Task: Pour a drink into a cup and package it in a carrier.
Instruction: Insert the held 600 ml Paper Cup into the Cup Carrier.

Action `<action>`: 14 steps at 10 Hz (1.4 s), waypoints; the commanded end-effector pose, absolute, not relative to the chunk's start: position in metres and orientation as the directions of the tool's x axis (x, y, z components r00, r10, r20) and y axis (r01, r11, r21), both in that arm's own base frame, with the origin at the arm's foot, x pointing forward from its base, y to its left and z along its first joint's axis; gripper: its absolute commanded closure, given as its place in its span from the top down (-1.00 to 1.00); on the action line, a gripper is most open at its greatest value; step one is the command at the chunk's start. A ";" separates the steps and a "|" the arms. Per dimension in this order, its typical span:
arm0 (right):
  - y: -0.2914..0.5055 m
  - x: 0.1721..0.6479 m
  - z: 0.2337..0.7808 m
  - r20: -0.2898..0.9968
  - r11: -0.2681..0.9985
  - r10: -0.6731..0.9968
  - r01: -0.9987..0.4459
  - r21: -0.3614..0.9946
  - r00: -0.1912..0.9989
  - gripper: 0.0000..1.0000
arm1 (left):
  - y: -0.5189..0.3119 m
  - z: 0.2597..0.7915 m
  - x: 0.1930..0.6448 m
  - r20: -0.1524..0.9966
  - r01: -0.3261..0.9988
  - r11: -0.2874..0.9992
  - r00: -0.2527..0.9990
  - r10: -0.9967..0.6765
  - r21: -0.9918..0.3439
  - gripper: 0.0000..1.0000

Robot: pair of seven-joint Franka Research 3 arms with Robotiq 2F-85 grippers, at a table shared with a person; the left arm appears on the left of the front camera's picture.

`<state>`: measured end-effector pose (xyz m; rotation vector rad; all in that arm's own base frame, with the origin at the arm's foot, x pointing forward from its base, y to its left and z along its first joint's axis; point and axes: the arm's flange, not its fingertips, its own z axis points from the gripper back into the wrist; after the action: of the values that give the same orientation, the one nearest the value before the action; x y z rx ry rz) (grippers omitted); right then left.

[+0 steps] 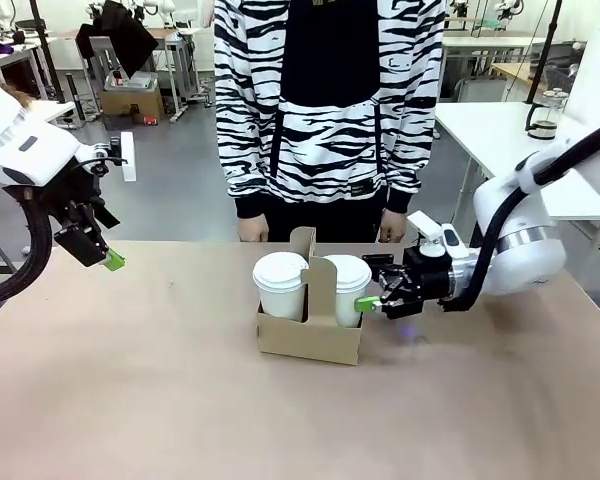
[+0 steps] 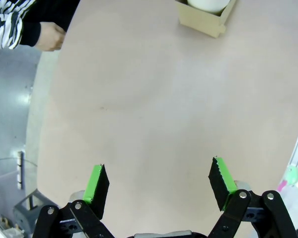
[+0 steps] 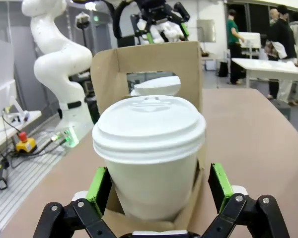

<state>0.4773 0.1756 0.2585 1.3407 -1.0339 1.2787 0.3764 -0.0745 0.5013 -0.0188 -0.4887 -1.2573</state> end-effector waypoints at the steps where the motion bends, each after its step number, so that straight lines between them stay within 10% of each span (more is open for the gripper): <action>1: 0.151 0.467 0.272 0.988 -0.082 0.141 -0.994 0.069 0.057 1.00 | -0.076 0.503 0.377 0.364 0.911 0.328 0.226 -0.903 0.249 1.00; 7: 0.019 0.428 0.351 0.852 0.470 0.450 -0.882 0.031 0.270 1.00 | -0.076 0.503 0.377 0.364 0.911 0.328 0.226 -0.903 0.249 1.00; 14: -0.034 0.360 0.380 0.752 0.791 0.352 -0.606 0.079 0.558 1.00 | -0.076 0.503 0.377 0.364 0.911 0.328 0.226 -0.903 0.249 1.00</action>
<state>0.3966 -0.0572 0.3795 0.3400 -0.8381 0.6312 0.3764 -0.0754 0.5016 -0.0163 -0.4882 -1.2589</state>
